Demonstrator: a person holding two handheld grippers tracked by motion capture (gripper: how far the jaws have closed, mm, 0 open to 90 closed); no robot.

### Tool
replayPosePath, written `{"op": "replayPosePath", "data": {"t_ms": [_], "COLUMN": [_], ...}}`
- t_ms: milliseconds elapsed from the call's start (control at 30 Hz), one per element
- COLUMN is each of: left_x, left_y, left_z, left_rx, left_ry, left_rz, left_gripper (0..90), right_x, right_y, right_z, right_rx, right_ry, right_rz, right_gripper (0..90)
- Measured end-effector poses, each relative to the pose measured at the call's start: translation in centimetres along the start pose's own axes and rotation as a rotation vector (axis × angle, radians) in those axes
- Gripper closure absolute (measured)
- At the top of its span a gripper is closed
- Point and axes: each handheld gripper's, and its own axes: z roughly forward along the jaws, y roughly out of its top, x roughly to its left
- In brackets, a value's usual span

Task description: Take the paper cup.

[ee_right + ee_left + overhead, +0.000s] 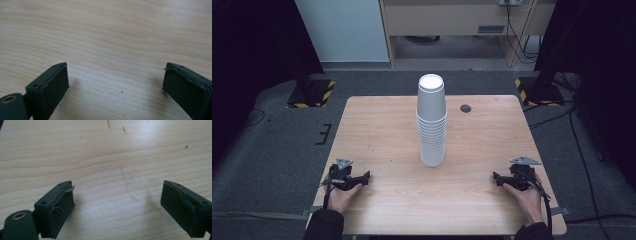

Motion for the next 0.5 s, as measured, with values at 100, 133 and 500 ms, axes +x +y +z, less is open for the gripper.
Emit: {"op": "replayPosePath", "data": {"t_ms": [100, 133, 500], "left_x": [-0.4, -0.6, -0.8], "left_y": [0.2, 0.2, 0.1], "left_z": [-0.4, -0.5, -0.2], "left_rx": [-0.019, -0.024, 0.011], "left_ry": [0.002, 0.001, 0.002], "left_rz": [0.016, 0.024, 0.051], "left_gripper": [12.3, 13.1, 13.1], "right_x": [0.2, 0.4, 2.0], "right_y": [0.6, 0.7, 2.9], "right_z": [-0.8, -1.0, -3.6], "right_rx": [-0.063, -0.081, -0.218], "right_ry": [0.025, 0.035, 0.093], "right_rz": [0.007, 0.016, 0.000], "right_gripper": [6.9, 6.8, 6.9]}}
